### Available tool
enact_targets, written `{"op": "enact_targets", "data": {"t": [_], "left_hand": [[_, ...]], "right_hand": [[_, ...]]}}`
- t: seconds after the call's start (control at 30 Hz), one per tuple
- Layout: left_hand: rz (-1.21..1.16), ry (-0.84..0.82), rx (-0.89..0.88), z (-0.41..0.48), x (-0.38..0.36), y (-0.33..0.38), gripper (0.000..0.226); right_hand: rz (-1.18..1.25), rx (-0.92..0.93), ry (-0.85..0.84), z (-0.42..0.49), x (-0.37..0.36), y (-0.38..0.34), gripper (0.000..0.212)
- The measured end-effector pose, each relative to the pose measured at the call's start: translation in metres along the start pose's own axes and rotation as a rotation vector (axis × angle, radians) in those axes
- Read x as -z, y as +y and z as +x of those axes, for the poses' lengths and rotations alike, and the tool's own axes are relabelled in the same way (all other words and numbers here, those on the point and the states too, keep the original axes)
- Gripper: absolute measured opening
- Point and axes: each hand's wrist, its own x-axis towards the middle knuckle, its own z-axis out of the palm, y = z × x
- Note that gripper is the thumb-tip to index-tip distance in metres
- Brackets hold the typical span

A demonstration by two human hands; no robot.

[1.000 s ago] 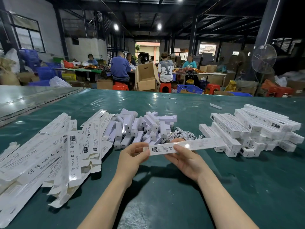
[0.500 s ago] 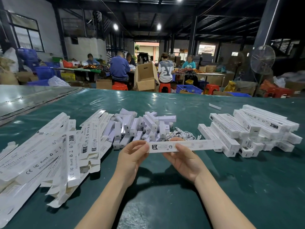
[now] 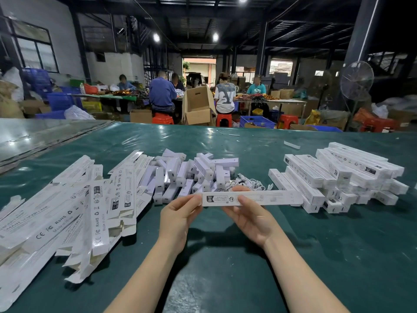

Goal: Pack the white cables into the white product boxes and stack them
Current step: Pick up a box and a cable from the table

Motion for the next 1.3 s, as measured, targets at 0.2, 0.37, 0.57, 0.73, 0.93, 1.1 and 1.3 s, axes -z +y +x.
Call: {"op": "enact_targets", "data": {"t": [0.2,0.37,0.57,0.73,0.93,1.1,1.3], "left_hand": [[0.19,0.073,-0.113,-0.002,0.0,-0.004,0.01],[0.284,-0.077,-0.123,-0.004,0.0,-0.003,0.022],[0.424,-0.303,-0.087,-0.01,-0.005,-0.002,0.054],[0.513,-0.538,0.004,-0.02,-0.01,-0.008,0.082],[0.092,0.076,-0.016,-0.016,-0.012,-0.007,0.01],[0.356,0.173,-0.206,-0.016,-0.01,-0.007,0.009],[0.475,0.159,-0.251,-0.012,-0.007,-0.01,0.018]], "right_hand": [[-0.051,0.016,0.031,0.002,-0.002,0.004,0.018],[0.025,0.049,0.063,0.005,0.003,0.004,0.018],[0.076,0.083,0.1,0.005,0.009,-0.005,0.014],[0.115,0.125,0.12,0.003,0.011,-0.008,0.016],[-0.042,0.02,0.1,-0.001,0.001,0.001,0.02],[-0.073,0.028,0.099,-0.001,0.0,0.001,0.021],[-0.19,0.05,0.113,-0.001,-0.005,0.004,0.021]]}}
